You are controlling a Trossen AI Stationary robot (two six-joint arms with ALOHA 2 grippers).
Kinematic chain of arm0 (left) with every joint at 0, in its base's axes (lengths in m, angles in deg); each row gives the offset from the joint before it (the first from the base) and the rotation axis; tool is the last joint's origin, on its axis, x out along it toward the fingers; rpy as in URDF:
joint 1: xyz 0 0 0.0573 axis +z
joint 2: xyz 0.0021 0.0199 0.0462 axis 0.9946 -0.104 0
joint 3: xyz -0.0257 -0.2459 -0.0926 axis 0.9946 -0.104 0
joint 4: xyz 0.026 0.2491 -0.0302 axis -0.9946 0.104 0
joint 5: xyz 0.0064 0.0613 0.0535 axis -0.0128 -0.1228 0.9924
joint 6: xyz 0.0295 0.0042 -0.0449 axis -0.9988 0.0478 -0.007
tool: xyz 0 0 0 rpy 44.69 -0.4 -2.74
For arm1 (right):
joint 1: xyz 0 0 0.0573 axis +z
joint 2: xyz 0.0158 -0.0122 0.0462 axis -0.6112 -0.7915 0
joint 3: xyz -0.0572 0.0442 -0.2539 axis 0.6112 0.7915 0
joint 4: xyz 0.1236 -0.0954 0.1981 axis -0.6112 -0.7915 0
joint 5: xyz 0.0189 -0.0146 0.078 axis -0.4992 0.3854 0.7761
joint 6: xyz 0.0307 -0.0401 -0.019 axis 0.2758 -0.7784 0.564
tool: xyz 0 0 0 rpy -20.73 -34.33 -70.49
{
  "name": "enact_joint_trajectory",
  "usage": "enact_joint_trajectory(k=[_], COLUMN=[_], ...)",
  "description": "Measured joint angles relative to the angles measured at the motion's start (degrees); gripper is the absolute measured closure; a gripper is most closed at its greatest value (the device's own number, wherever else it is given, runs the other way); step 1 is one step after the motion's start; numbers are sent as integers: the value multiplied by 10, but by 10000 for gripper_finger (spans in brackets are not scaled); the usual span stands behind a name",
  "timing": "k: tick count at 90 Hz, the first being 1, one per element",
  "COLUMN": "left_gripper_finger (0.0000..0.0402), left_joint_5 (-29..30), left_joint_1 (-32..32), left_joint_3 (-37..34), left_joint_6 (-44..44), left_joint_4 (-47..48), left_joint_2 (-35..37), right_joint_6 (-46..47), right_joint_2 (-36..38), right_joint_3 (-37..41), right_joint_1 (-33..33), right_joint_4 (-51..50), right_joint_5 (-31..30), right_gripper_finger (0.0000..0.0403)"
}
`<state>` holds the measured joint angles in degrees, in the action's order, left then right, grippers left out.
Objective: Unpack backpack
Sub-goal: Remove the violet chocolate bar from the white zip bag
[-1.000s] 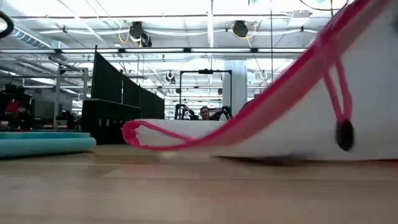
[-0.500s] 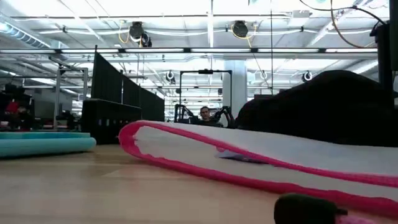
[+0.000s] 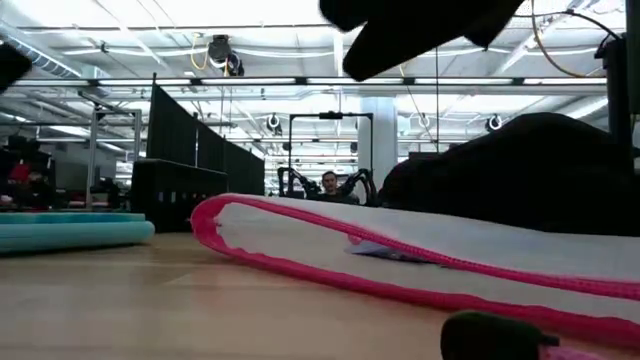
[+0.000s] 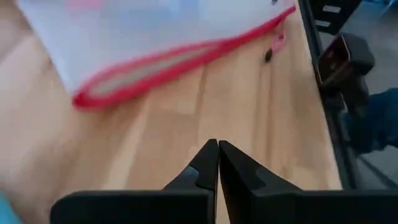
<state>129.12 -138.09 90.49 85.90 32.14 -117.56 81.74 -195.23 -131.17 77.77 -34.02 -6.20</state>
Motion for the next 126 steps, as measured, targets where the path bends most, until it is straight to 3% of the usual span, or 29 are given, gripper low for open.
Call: enact_joint_trajectory(k=[44,70,83,94,110,126], left_gripper_finger=[401,401,401,401,401,401], left_joint_5=[-9,-1,-1,0,0,0], left_joint_1=[34,47,56,58,57,57], left_joint_3=[0,0,0,0,0,0], left_joint_6=[-11,-11,-11,-19,-38,-38], left_joint_4=[-39,-56,-56,-52,-52,-52], left_joint_2=[0,0,0,0,0,0], right_joint_6=[-25,1,-7,-25,-38,-62], right_joint_2=[-57,-63,-63,-63,-63,-63], right_joint_3=[0,0,0,0,0,0], right_joint_1=[-17,-42,-44,-39,-42,-46], right_joint_4=[-54,-109,-45,19,-12,-6], right_joint_5=[26,50,91,84,-18,-14], right_gripper_finger=[175,211,238,239,215,198])
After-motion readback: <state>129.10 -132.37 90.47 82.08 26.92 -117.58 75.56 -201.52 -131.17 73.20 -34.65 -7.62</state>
